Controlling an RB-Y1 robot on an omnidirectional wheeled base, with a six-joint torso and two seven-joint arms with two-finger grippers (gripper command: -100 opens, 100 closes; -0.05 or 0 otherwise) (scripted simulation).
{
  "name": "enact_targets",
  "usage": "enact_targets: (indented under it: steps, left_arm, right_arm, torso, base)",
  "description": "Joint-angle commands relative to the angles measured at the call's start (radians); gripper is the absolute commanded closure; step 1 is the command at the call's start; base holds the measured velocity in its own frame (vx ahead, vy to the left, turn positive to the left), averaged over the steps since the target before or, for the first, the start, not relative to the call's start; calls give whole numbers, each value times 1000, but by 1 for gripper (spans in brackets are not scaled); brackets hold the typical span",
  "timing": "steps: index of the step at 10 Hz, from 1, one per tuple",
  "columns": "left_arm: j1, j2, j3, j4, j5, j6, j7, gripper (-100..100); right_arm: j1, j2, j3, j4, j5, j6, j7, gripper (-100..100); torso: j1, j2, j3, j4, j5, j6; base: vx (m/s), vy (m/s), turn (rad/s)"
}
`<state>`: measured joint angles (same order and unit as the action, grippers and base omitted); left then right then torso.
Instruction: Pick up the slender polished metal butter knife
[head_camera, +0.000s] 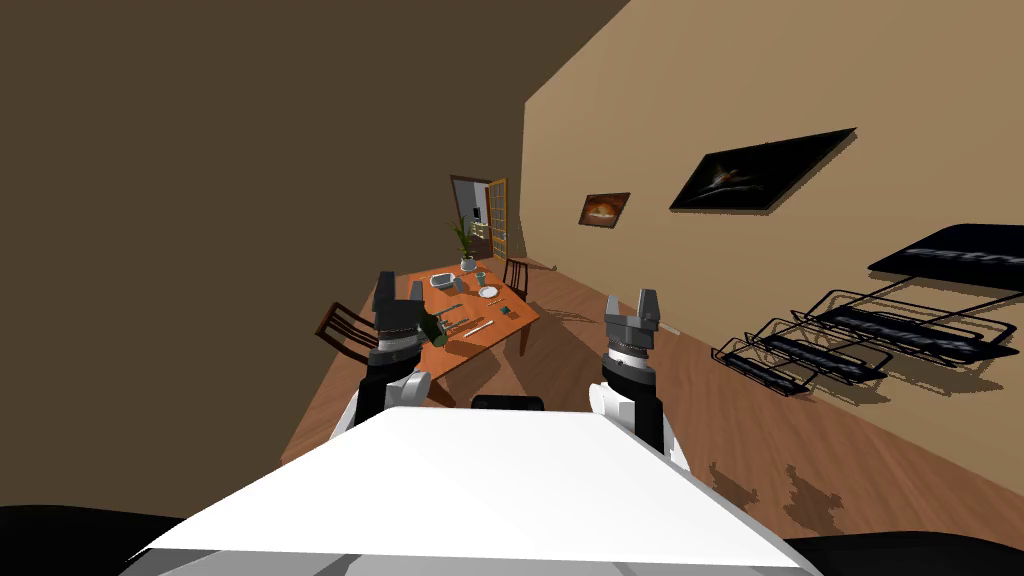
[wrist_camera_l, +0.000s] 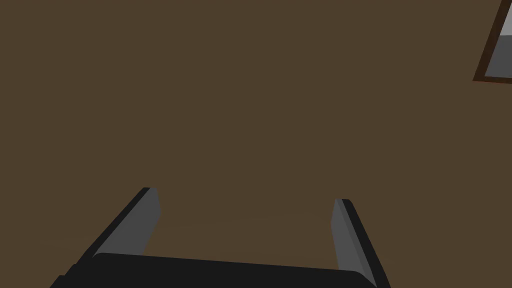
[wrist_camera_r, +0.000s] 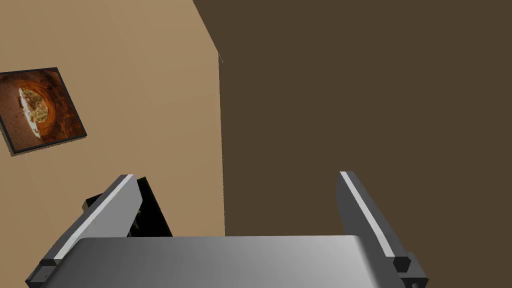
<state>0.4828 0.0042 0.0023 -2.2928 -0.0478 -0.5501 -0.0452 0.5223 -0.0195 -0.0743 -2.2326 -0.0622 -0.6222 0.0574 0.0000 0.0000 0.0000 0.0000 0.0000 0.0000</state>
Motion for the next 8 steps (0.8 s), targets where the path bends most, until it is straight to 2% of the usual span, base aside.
enact_targets:
  steps: [1, 3, 6, 7, 8]
  left_arm:
    - [-10, 29, 3, 18, 3, 16, 5, -100]
    - [-35, 72, 9, 58, 11, 52, 15, -100]
    - [-94, 135, 26, 146, 29, 132, 41, -100]
    - [-94, 135, 26, 153, 29, 139, 41, -100]
    - [-120, 156, 33, 191, 36, 167, 52, -100]
  right_arm:
    - [0, 0, 0, 0, 0, 0, 0, 0]
    - [0, 0, 0, 0, 0, 0, 0, 0]
    - [0, 0, 0, 0, 0, 0, 0, 0]
    - [0, 0, 0, 0, 0, 0, 0, 0]
    - [0, 0, 0, 0, 0, 0, 0, 0]
  torso:
    - [0, 0, 0, 0, 0, 0]
    - [0, 0, 0, 0, 0, 0]
    - [-1, 0, 0, 0, 0, 0]
    - [-1, 0, 0, 0, 0, 0]
    - [-1, 0, 0, 0, 0, 0]
  base:
    - [-1, -5, -23]
    - [-6, -12, -34]
    - [-10, -22, -52]
    - [-8, -19, -16]
    - [-8, -16, -47]
